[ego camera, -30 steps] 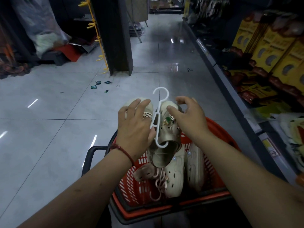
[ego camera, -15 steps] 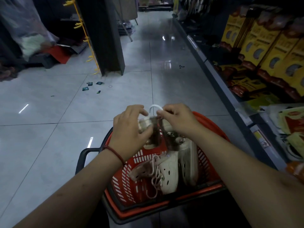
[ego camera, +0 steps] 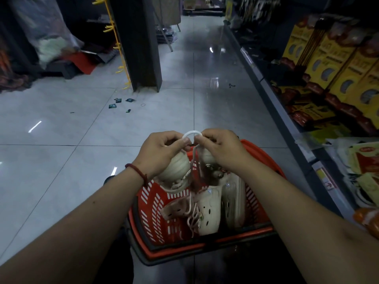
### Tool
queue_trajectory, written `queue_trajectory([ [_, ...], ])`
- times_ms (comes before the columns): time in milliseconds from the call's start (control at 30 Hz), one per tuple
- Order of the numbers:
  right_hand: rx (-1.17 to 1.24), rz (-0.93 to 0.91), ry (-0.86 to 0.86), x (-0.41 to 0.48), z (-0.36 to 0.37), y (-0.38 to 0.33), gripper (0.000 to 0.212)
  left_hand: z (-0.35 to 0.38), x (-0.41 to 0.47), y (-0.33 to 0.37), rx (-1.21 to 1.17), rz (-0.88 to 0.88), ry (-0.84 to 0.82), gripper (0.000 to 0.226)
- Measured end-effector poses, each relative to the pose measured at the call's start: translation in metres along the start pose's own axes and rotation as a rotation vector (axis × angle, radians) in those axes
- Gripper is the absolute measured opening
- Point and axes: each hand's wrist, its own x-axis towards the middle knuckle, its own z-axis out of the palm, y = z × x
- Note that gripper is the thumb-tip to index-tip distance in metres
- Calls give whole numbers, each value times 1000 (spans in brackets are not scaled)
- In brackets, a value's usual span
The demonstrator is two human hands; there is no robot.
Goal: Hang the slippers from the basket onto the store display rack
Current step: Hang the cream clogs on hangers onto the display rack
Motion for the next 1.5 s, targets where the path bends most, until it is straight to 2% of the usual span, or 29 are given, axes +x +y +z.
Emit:
queue_trajectory([
  [167, 31, -29, 37, -21, -24, -29, 23, -2, -26, 46, 14, 97, 42, 20],
  [267, 24, -30, 23, -35, -47, -54, 23, -9, -35, 80, 83, 160, 66, 20],
  [467, -19, -136, 126, -78, -117, -102, 28, -17, -53, 161, 139, 268, 34, 23],
  [633, -65, -151, 257, -119, -177, -130, 31, 0, -68, 238, 46, 303, 12, 11],
  [733, -75, -134, 329, -148, -216, -140, 31, 18, -73, 275, -33, 335, -26, 11],
  [933, -193, -46, 472, -195, -278, -141, 37, 73, -64, 329, -148, 397, -153, 3],
  [1067, -288, 43, 610, -234, -313, -131, 36, 123, -64, 360, -217, 444, -281, 12],
  [1267, -287, 221, 819, -316, -360, -124, 36, 204, -72, 407, -265, 535, -504, 16],
  [1500, -413, 410, 999, -421, -399, -134, 32, 301, -116, 463, -354, 579, -747, 4],
])
